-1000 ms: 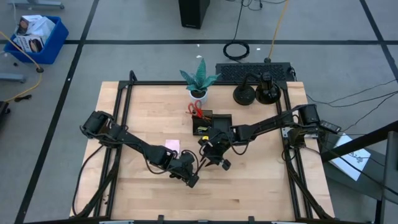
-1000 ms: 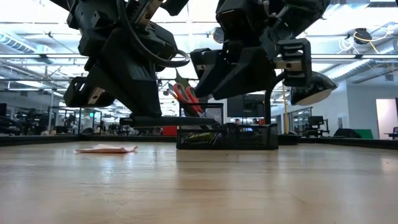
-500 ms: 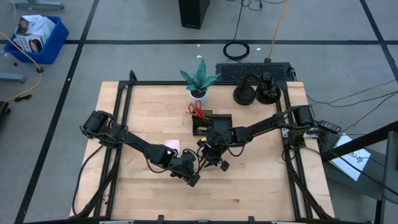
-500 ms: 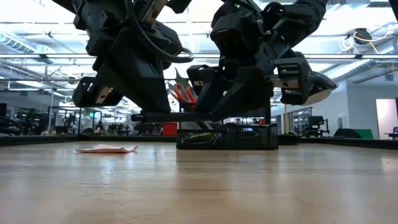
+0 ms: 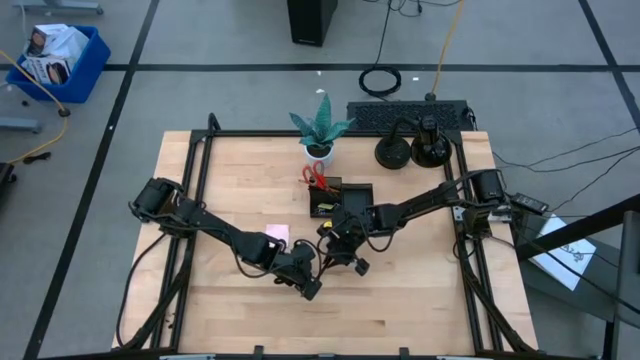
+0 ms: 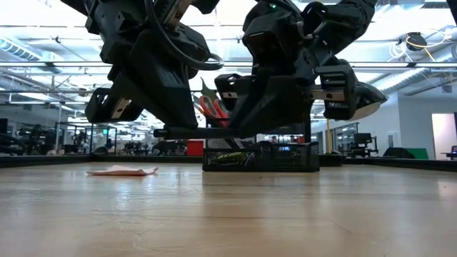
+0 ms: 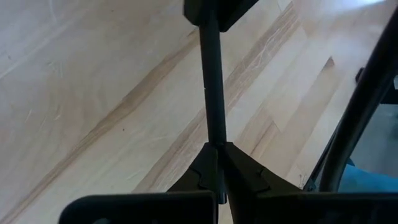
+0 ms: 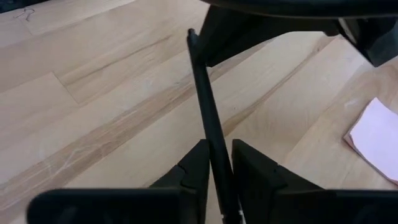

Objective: Pick and place office supplies into organizer
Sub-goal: Put the black pen into the black desk organizer

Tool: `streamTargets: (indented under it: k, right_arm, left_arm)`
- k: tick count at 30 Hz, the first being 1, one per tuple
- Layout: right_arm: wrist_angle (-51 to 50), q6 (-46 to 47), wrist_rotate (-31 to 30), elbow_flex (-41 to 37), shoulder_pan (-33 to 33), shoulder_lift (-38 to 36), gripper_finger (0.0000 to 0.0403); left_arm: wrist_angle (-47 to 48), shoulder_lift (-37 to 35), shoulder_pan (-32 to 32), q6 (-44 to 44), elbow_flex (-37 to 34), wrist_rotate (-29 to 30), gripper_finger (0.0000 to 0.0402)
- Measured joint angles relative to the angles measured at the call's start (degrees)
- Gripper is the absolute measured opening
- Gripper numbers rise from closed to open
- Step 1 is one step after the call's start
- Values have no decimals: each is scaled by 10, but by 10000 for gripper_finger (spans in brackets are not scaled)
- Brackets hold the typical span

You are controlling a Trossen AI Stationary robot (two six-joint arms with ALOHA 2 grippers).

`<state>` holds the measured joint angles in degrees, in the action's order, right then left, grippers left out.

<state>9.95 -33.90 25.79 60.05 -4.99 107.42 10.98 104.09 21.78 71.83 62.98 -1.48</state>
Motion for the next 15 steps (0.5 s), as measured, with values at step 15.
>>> streamTargets:
  k: [15]
  right_arm:
    - [-3, -11, -2, -1, 0, 1, 18]
  left_arm:
    - [0, 0, -1, -6, 0, 3, 4]
